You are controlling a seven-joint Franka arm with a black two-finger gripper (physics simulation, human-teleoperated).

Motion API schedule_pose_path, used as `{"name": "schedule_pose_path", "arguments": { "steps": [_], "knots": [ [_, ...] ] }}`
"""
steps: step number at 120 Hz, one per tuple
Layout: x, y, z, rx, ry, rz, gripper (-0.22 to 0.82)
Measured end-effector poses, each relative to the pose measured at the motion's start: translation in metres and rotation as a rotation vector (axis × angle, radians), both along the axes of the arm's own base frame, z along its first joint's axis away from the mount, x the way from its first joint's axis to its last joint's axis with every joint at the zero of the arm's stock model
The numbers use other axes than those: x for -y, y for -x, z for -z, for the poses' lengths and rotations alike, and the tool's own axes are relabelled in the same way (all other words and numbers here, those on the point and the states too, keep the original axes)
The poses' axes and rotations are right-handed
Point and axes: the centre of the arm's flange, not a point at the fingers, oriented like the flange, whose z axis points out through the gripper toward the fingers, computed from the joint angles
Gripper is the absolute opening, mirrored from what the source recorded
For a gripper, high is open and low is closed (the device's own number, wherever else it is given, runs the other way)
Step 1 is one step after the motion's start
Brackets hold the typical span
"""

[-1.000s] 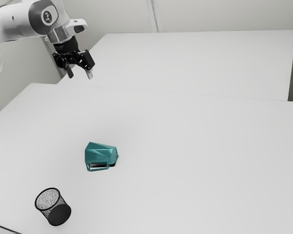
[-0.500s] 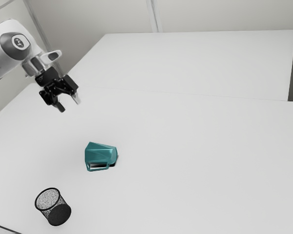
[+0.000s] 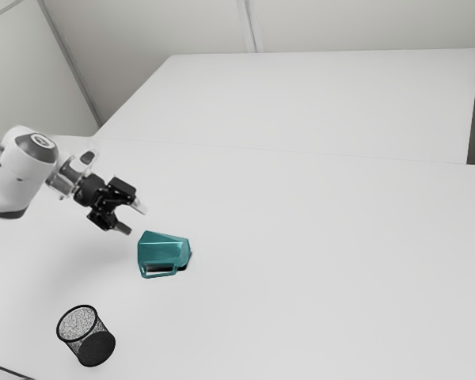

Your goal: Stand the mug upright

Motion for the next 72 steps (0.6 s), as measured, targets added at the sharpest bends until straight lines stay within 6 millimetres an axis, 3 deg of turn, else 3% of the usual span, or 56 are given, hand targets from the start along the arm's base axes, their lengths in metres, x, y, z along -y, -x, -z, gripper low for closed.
{"name": "schedule_pose_path", "arguments": {
  "steps": [45, 72],
  "knots": [
    [0.004, 0.011, 0.043, 0.05, 0.061, -0.003, 0.6],
    [0.015, 0.015, 0.051, 0.079, 0.134, -0.005, 0.6]
  ]
}}
